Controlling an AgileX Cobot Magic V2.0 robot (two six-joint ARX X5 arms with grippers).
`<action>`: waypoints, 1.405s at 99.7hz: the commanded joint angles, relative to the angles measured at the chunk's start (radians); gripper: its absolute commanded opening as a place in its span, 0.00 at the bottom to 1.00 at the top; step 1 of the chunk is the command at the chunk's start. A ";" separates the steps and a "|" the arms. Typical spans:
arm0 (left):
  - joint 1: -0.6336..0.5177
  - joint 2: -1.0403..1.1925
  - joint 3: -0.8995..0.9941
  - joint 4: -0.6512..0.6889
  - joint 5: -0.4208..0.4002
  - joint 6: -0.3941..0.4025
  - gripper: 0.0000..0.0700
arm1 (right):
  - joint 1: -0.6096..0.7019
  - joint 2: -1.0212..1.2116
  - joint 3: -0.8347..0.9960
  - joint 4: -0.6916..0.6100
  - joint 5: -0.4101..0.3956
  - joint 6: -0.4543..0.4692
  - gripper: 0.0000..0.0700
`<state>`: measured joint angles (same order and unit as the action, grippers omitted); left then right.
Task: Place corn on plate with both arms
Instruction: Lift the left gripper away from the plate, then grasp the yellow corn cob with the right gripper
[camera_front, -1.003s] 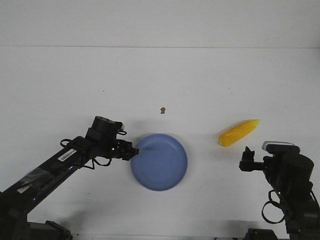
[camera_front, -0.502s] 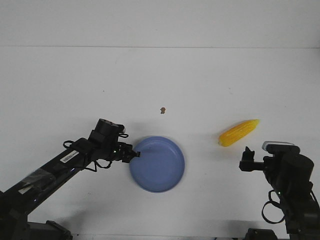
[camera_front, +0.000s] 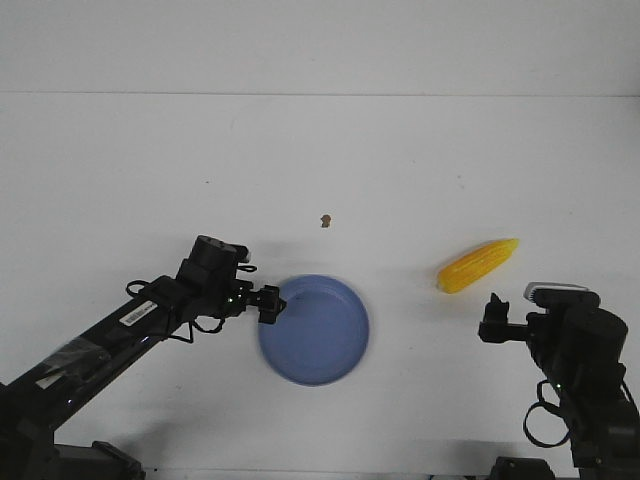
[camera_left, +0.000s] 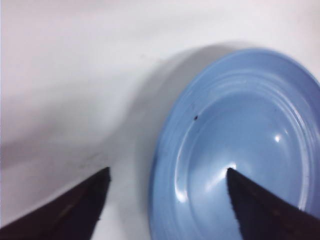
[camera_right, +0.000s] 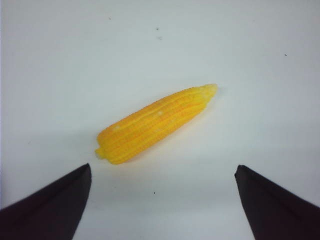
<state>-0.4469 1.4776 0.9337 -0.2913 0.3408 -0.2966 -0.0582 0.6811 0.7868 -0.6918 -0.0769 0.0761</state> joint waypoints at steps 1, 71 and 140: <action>0.004 -0.025 0.008 0.017 0.002 0.030 0.79 | 0.001 0.000 0.019 0.010 -0.002 0.006 0.87; 0.248 -0.407 0.023 -0.075 -0.316 0.282 0.79 | -0.002 0.147 0.019 0.143 0.079 0.264 0.87; 0.248 -0.406 0.023 -0.076 -0.316 0.282 0.78 | -0.004 0.717 0.021 0.485 -0.034 0.422 0.87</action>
<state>-0.1986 1.0637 0.9417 -0.3698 0.0250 -0.0311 -0.0608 1.3666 0.7921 -0.2256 -0.0944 0.4702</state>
